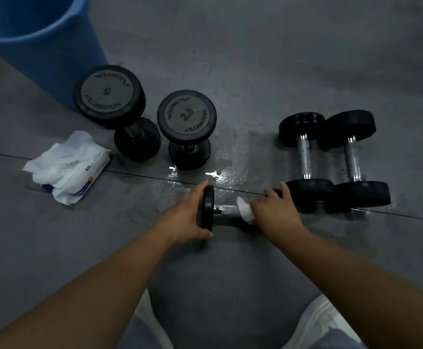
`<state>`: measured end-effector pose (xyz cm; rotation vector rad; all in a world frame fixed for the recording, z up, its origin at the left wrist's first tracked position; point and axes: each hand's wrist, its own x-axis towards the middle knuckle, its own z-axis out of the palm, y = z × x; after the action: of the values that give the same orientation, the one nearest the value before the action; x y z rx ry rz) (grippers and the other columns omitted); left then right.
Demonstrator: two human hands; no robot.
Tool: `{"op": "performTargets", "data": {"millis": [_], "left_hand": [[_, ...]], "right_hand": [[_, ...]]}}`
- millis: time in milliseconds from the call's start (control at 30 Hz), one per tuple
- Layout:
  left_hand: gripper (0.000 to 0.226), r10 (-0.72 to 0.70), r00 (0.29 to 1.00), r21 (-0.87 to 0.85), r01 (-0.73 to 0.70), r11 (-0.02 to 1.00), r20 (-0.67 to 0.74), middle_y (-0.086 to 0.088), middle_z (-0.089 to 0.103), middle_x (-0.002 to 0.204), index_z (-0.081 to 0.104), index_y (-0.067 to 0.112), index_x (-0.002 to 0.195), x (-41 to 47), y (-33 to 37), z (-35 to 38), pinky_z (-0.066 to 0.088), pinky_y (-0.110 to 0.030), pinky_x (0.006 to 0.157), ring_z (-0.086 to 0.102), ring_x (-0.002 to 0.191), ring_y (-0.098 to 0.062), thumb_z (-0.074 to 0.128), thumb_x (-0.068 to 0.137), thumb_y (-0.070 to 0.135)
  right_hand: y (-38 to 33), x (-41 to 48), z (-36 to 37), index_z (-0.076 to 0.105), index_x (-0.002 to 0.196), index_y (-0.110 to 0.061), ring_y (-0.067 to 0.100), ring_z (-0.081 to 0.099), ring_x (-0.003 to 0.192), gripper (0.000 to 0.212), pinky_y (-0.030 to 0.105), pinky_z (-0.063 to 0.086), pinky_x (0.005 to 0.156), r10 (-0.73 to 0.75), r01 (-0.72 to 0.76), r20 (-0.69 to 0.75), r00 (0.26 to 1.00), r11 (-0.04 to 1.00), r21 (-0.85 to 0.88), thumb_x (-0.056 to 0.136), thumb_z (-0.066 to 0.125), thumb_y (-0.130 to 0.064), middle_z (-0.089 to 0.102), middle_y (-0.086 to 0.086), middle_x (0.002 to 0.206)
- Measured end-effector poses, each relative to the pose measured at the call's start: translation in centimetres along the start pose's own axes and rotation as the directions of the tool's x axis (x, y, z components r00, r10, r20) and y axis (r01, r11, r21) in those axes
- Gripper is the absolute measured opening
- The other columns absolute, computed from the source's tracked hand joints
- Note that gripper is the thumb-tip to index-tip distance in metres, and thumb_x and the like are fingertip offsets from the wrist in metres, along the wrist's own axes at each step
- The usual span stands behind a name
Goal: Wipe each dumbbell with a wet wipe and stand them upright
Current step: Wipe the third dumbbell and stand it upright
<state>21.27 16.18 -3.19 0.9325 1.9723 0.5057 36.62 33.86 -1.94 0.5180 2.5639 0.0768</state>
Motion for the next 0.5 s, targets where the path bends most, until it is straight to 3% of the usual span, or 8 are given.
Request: {"op": "performTargets", "data": {"millis": [100, 167, 233, 333, 400, 467, 500], "left_hand": [[0.127, -0.111, 0.993, -0.187, 0.115, 0.976, 0.031, 0.005, 0.034, 0.154, 0.001, 0.036, 0.154, -0.7, -0.7, 2.1, 0.035, -0.034, 0.113, 0.04, 0.137, -0.017, 0.088, 0.061, 0.039], [0.107, -0.148, 0.988, -0.231, 0.152, 0.961, 0.037, 0.006, 0.054, 0.138, 0.022, 0.037, 0.146, -0.8, -1.0, 3.3, 0.044, -0.037, 0.106, 0.053, 0.126, -0.017, 0.08, 0.057, 0.049], [0.088, -0.167, 0.986, -0.203, 0.167, 0.965, 0.018, 0.005, 0.062, 0.12, 0.034, 0.035, 0.136, -0.7, -0.6, 3.8, 0.05, -0.039, 0.096, 0.061, 0.11, -0.017, 0.074, 0.058, 0.045], [0.083, -0.178, 0.984, -0.185, 0.17, 0.968, -0.026, 0.001, 0.063, 0.109, 0.034, 0.036, 0.134, -0.8, 0.1, 4.2, 0.054, -0.039, 0.085, 0.063, 0.096, -0.021, 0.067, 0.059, 0.036], [0.081, -0.181, 0.983, -0.197, 0.169, 0.966, -0.044, 0.002, 0.062, 0.105, 0.032, 0.039, 0.134, -1.1, 0.2, 4.4, 0.055, -0.038, 0.08, 0.063, 0.091, -0.02, 0.066, 0.06, 0.03], [0.081, -0.177, 0.983, -0.196, 0.166, 0.966, -0.04, 0.001, 0.063, 0.102, 0.03, 0.039, 0.136, -1.2, 0.0, 4.6, 0.055, -0.037, 0.078, 0.063, 0.089, -0.021, 0.068, 0.066, 0.024], [0.081, -0.176, 0.984, -0.194, 0.165, 0.967, -0.04, 0.0, 0.063, 0.102, 0.029, 0.039, 0.137, -1.3, -0.1, 4.6, 0.054, -0.035, 0.078, 0.063, 0.088, -0.021, 0.069, 0.068, 0.022]], "right_hand": [[0.3, -0.1, 0.3, 0.062, 0.105, -0.027, 0.016, 0.051, 0.112, 0.026, 0.05, -0.002, 0.114, -0.066, 0.066, -0.031, 0.997, 0.998, -0.013, 0.084, 0.056, -0.042, 0.068, -0.005, 0.098], [0.6, -0.5, 0.9, 0.062, 0.1, -0.027, 0.016, 0.055, 0.106, 0.02, 0.045, -0.001, 0.114, -0.087, 0.087, -0.107, 0.99, 0.996, 0.004, 0.085, 0.054, -0.038, 0.066, -0.005, 0.093], [0.3, -0.7, 1.0, 0.062, 0.102, -0.026, 0.019, 0.056, 0.107, 0.024, 0.044, 0.001, 0.113, -0.062, 0.071, -0.128, 0.99, 0.995, 0.072, 0.084, 0.056, -0.039, 0.066, -0.004, 0.097], [-2.1, 0.2, 0.7, 0.063, 0.102, -0.025, 0.019, 0.057, 0.107, 0.023, 0.047, 0.007, 0.113, -0.107, 0.129, -0.139, 0.984, 0.979, 0.156, 0.084, 0.058, -0.039, 0.067, -0.004, 0.099], [-3.6, 1.0, 0.4, 0.063, 0.08, -0.025, 0.019, 0.064, 0.084, 0.011, 0.044, 0.021, 0.11, -0.14, 0.194, -0.294, 0.946, 0.967, 0.165, 0.085, 0.062, -0.035, 0.065, -0.005, 0.075], [-3.8, 1.3, 0.1, 0.059, 0.069, -0.024, 0.019, 0.063, 0.07, 0.024, 0.039, 0.027, 0.106, -0.056, 0.152, -0.385, 0.921, 0.963, 0.223, 0.087, 0.06, -0.039, 0.061, -0.004, 0.064], [-3.5, 1.2, 0.2, 0.06, 0.074, -0.024, 0.019, 0.063, 0.075, 0.026, 0.039, 0.025, 0.106, -0.017, 0.119, -0.368, 0.93, 0.959, 0.257, 0.089, 0.056, -0.044, 0.064, -0.004, 0.07]]}}
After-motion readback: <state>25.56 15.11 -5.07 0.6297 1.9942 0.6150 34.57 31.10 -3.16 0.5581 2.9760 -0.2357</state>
